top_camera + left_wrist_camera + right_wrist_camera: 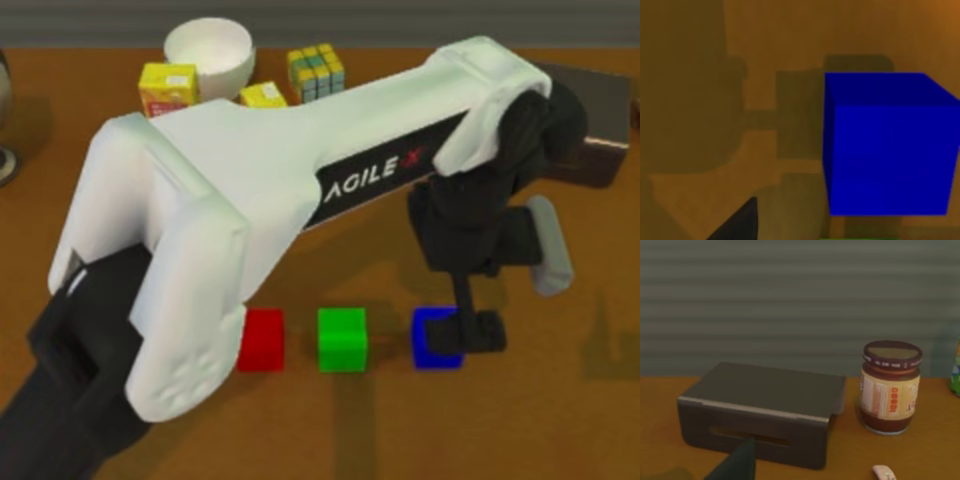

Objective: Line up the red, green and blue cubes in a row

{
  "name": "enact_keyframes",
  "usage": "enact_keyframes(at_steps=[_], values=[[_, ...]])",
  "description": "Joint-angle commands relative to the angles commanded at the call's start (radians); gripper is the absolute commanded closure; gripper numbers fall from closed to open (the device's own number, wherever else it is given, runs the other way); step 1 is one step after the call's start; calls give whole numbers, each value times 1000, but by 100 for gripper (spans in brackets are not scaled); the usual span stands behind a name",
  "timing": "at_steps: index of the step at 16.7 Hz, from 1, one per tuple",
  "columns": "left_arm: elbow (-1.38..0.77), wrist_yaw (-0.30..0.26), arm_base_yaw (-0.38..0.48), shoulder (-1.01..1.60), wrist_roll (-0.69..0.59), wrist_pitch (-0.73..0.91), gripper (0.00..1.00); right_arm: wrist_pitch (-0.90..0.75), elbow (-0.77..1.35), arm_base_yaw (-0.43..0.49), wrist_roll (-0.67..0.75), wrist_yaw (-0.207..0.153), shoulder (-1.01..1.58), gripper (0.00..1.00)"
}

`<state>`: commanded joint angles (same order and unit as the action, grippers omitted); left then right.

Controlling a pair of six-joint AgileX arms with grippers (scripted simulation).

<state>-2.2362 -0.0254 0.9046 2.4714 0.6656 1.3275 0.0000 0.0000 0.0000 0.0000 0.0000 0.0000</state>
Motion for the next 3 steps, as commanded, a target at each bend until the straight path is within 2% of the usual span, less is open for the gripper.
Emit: enact_keyframes(at_steps=[3], values=[[-52,1,-8,-12,-2,54,0,0,0,0,0,0,0,0]])
